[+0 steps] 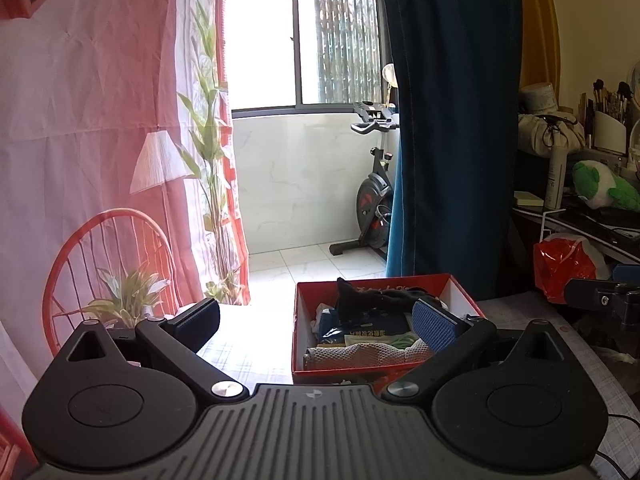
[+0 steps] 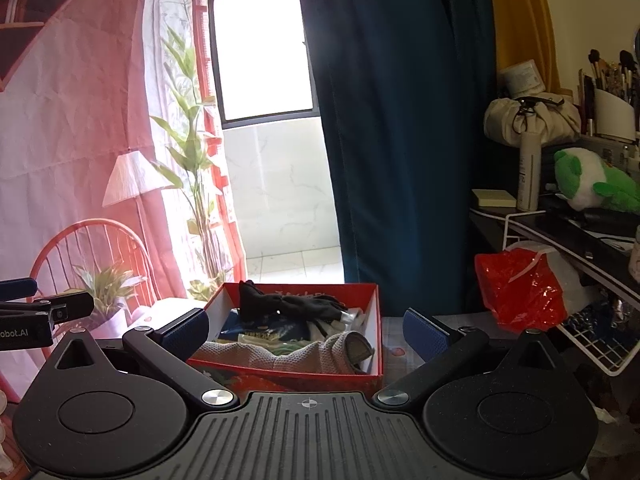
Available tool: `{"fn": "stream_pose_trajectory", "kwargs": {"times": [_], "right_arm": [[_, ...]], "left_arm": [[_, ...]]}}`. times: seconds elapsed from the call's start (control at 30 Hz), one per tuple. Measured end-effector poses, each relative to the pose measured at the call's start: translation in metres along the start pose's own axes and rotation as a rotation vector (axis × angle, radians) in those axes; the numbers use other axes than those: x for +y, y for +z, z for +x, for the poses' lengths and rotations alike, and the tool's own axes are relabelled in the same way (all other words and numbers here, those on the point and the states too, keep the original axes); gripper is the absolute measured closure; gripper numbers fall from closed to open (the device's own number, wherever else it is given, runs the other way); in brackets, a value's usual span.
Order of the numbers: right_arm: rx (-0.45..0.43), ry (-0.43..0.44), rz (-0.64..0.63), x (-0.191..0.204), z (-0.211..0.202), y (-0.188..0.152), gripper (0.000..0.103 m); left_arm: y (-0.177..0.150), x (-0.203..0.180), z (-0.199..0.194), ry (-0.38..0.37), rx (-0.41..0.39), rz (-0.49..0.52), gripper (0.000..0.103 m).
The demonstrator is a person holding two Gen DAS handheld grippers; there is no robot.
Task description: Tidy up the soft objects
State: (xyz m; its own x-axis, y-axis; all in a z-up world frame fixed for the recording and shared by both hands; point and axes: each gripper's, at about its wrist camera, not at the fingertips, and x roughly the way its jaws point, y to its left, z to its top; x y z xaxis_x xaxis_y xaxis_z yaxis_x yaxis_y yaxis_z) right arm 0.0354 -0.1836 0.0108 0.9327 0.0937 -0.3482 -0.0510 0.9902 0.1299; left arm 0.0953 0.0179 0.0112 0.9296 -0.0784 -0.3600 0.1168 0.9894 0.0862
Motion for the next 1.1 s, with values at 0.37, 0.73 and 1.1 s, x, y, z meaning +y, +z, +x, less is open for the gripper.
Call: {"fn": "stream_pose_trajectory", "kwargs": {"times": [0.37, 0.73, 1.1], "right_arm": [[-0.001, -0.001, 0.0, 0.0013, -0.0003, -0.001, 0.0], [-0.005, -0.003, -0.005, 0.0013, -0.0016, -0.0017, 0.0], [-0.002, -0.004, -0.004, 0.0021, -0.0011, -0.002, 0.0]], "left_arm": [[-0.0025, 0.0011, 0.0006, 0.011, 0.011, -0.014, 0.0], [-0.0027, -0.0002, -0.0027, 0.018, 0.008, -0.016, 0.0], [-0.0033, 0.0007, -0.0024, 0.021, 0.018, -0.024, 0.0]]}}
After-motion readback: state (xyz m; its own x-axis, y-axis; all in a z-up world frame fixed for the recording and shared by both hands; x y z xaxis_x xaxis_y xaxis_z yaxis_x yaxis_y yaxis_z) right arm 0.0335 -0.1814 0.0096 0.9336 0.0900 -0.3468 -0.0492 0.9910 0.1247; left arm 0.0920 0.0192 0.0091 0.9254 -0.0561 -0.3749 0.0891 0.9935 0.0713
